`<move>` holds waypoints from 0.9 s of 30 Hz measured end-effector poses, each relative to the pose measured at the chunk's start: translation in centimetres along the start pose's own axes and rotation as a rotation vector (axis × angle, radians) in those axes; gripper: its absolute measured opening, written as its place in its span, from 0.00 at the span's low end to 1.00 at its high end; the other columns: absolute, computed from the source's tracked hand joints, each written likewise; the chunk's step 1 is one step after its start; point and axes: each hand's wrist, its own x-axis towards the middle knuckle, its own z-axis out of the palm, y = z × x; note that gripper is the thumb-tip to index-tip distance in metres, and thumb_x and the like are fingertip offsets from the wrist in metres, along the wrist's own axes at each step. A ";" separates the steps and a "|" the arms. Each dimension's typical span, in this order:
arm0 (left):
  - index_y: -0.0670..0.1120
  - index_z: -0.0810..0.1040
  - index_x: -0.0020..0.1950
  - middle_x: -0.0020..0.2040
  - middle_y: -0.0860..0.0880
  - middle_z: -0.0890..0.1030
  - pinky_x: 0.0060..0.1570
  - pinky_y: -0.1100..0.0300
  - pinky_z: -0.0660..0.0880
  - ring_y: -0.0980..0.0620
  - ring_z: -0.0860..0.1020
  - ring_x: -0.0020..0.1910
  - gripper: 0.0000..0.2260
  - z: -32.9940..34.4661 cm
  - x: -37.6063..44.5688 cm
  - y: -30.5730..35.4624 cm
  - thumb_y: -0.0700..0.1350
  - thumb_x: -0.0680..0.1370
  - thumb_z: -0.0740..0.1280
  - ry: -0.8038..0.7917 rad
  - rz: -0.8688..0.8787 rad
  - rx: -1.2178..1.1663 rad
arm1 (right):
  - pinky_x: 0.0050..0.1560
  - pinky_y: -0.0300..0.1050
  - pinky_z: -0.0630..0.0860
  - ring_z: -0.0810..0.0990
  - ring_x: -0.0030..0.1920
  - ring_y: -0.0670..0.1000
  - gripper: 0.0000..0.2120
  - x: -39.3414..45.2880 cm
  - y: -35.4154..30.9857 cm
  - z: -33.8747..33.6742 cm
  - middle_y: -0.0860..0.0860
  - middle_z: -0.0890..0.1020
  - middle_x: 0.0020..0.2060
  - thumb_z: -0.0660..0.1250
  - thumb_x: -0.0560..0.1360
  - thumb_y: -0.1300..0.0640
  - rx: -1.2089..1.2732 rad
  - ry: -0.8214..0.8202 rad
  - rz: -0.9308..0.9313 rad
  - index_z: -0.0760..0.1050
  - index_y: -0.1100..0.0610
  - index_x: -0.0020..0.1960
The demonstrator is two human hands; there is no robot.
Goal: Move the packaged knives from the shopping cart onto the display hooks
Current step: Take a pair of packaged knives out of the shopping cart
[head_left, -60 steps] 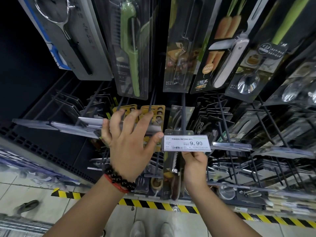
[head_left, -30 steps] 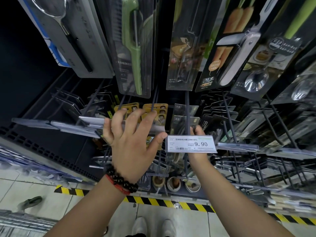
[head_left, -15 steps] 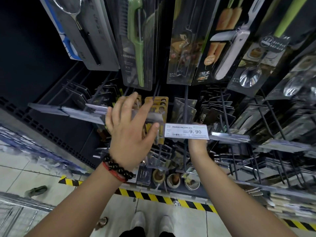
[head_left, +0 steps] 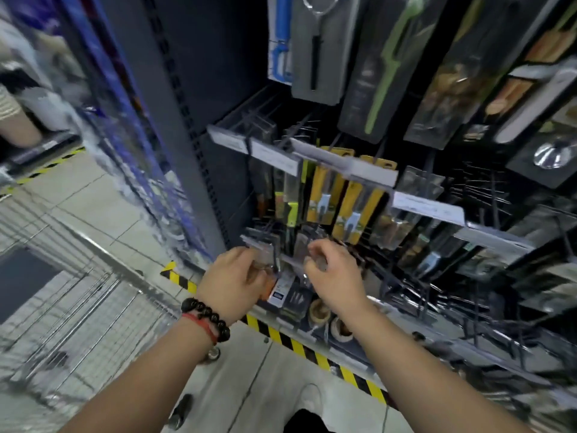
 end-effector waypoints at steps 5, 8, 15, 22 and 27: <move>0.48 0.73 0.67 0.64 0.49 0.75 0.60 0.55 0.72 0.47 0.73 0.62 0.22 -3.0 -7.8 -8.4 0.54 0.76 0.60 0.050 -0.116 -0.019 | 0.53 0.49 0.75 0.77 0.52 0.49 0.09 -3.8 -6.7 7.8 0.46 0.81 0.49 0.65 0.75 0.52 -0.045 -0.102 -0.113 0.77 0.51 0.55; 0.49 0.74 0.65 0.62 0.50 0.76 0.61 0.57 0.70 0.47 0.73 0.62 0.23 -5.0 -13.9 -13.5 0.55 0.74 0.57 0.101 -0.176 -0.022 | 0.50 0.48 0.76 0.78 0.49 0.50 0.07 -7.6 -11.1 13.8 0.48 0.81 0.46 0.66 0.74 0.54 -0.016 -0.150 -0.143 0.77 0.52 0.51; 0.52 0.66 0.72 0.68 0.52 0.71 0.62 0.53 0.71 0.48 0.70 0.67 0.22 -8.8 -24.2 -23.4 0.55 0.78 0.58 0.006 -0.297 0.072 | 0.49 0.44 0.74 0.80 0.47 0.52 0.08 -15.9 -18.4 23.7 0.50 0.83 0.45 0.68 0.71 0.57 0.023 -0.252 -0.159 0.79 0.54 0.50; 0.52 0.63 0.74 0.72 0.50 0.68 0.65 0.53 0.68 0.49 0.67 0.70 0.23 -10.3 -24.6 -29.0 0.55 0.80 0.58 -0.086 -0.282 0.079 | 0.50 0.43 0.73 0.78 0.48 0.48 0.08 -17.7 -21.4 27.7 0.47 0.81 0.47 0.66 0.74 0.58 0.046 -0.297 -0.066 0.79 0.54 0.52; 0.51 0.63 0.74 0.73 0.49 0.67 0.65 0.54 0.68 0.49 0.68 0.69 0.23 -9.8 -21.0 -32.7 0.54 0.80 0.58 -0.207 -0.289 0.087 | 0.48 0.45 0.74 0.79 0.46 0.50 0.07 -15.2 -21.3 32.4 0.47 0.81 0.44 0.65 0.73 0.57 0.098 -0.280 0.087 0.78 0.52 0.50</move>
